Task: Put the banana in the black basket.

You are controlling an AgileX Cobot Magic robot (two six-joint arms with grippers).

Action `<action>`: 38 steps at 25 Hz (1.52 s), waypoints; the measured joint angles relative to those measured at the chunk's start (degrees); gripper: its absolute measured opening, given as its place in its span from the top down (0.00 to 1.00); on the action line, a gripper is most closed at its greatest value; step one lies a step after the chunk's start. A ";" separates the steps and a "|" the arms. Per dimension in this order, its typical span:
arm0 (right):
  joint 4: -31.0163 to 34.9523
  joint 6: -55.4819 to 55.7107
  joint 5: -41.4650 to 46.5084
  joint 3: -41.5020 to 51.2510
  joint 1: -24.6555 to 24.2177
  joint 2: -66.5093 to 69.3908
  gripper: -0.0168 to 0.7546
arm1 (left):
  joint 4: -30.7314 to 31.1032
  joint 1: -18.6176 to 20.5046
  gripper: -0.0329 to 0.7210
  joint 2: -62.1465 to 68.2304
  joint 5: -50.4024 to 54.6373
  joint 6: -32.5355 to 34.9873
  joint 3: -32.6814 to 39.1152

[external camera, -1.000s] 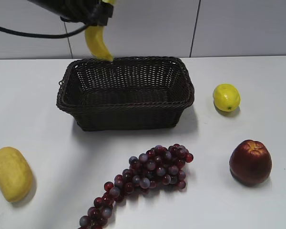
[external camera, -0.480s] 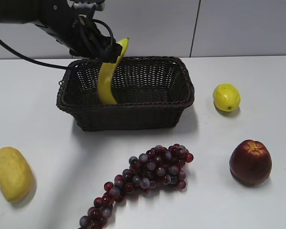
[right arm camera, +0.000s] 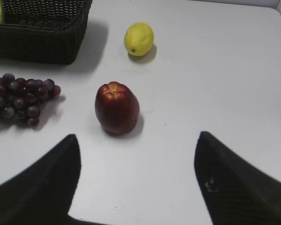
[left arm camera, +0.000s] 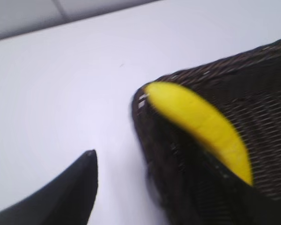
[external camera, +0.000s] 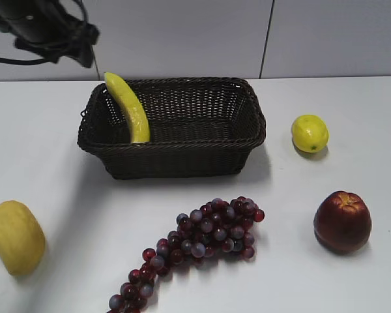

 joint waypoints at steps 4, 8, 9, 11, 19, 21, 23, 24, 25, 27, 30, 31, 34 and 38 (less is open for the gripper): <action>0.00 0.00 0.00 0.00 0.00 0.00 0.24 | 3.61 7.36 0.18 -1.80 13.22 0.00 -0.03; 0.00 0.00 0.00 0.00 0.00 0.00 0.24 | 6.00 10.90 0.18 -5.18 17.73 0.00 5.39; 0.00 0.00 0.00 0.00 0.00 0.00 0.24 | 6.37 11.42 0.18 -6.90 17.22 0.00 7.76; 0.00 0.00 0.00 0.00 0.00 0.00 0.24 | 6.44 12.07 0.18 -11.05 15.81 0.00 14.50; 0.00 0.00 0.00 0.00 0.00 0.00 0.24 | 5.70 12.26 0.18 -30.23 9.08 0.00 38.79; 0.00 0.00 0.00 0.00 0.00 0.00 0.24 | 5.44 12.26 0.18 -35.72 7.98 0.00 44.34; 0.00 0.00 0.00 0.00 0.00 0.00 0.24 | 4.90 12.26 0.18 -40.76 7.05 0.00 49.37; 0.00 0.00 0.00 0.00 0.00 0.00 0.24 | 4.66 12.26 0.18 -43.14 6.64 0.00 51.48; 0.00 0.00 0.00 0.00 0.00 0.00 0.24 | 4.49 12.26 0.18 -46.10 6.53 0.00 53.81; 0.00 0.00 0.00 0.00 0.00 0.00 0.24 | 3.93 12.26 0.18 -52.34 6.59 0.00 57.33; 0.00 0.00 0.00 0.00 0.00 0.00 0.24 | 2.07 12.26 0.18 -61.50 6.80 0.00 59.32; 0.00 0.00 0.00 0.00 0.00 0.00 0.24 | 1.33 12.26 0.18 -64.75 7.04 0.00 59.54; 0.00 0.00 0.00 0.00 0.00 0.00 0.24 | 0.03 12.26 0.18 -73.30 9.00 0.00 59.78; 0.00 0.00 0.00 0.00 0.00 0.00 0.24 | -0.27 12.26 0.19 -83.55 11.56 0.00 61.73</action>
